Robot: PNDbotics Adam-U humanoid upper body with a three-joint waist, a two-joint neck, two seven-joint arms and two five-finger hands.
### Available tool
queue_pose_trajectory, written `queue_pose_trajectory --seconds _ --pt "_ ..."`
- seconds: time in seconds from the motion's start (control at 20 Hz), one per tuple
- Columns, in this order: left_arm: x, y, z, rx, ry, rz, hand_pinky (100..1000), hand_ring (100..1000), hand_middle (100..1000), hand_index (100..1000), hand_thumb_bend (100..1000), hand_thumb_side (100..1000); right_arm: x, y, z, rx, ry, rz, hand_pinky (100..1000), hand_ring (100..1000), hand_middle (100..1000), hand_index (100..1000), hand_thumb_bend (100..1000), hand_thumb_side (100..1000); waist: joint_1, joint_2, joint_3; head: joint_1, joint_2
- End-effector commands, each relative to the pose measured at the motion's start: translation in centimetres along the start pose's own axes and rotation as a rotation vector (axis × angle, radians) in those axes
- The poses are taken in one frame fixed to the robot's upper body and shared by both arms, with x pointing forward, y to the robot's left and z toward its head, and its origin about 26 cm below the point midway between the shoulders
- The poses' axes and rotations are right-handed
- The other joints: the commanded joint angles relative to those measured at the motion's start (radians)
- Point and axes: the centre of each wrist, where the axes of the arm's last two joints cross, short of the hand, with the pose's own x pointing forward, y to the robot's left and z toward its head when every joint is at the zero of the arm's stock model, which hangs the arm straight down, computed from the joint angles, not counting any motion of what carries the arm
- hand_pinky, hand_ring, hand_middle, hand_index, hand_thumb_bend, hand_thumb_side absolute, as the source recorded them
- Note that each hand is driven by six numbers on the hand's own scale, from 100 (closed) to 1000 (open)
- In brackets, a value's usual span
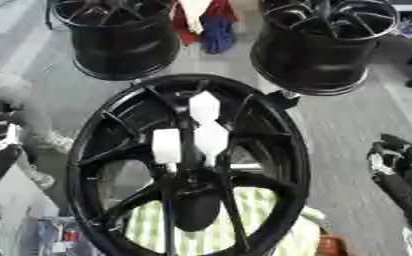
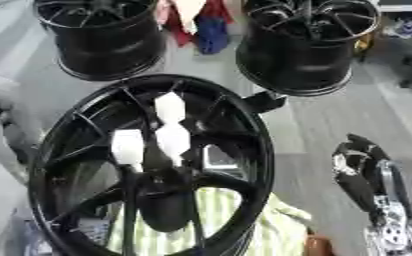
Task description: Pull the pin out of the wheel hub.
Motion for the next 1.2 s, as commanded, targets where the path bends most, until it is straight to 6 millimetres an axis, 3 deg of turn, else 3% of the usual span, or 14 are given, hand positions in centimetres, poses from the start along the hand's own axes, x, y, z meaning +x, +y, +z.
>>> queue_pose_trajectory --seconds 0.05,0.55,0.75,1.0,1.2 --pt "0.9 0.6 -0.5 0.002 -0.039 -0.015 643 638 643 784 231 304 0.9 -0.4 -0.4 -0.005 -0.035 0.004 716 615 683 810 100 316 0.000 -0.007 -0.001 -0.001 -0.002" --pt "1.2 0.9 -0.5 0.000 -0.050 -0.022 643 639 644 785 240 308 0.8 -0.3 -0.4 -0.006 -0.034 0.003 716 615 683 810 100 316 0.001 -0.007 -0.004 0.000 -0.003" --pt "2.3 2.4 -0.7 -0.037 -0.104 -0.090 650 652 663 799 273 318 0.8 -0.3 -0.5 -0.003 -0.034 0.004 716 614 683 810 100 316 0.005 -0.007 -0.011 0.004 -0.002" --pt "6.6 6.4 -1.4 -0.198 -0.280 -0.329 669 663 679 816 340 344 0.8 -0.4 -0.5 0.000 -0.037 0.010 715 614 681 809 100 316 0.015 -0.008 -0.021 0.006 -0.006" --pt "11.4 7.8 -2.5 -0.426 -0.443 -0.536 708 692 708 835 363 360 0.9 -0.4 -0.6 0.009 -0.039 0.015 715 614 681 809 100 316 0.022 -0.009 -0.027 0.008 -0.008"
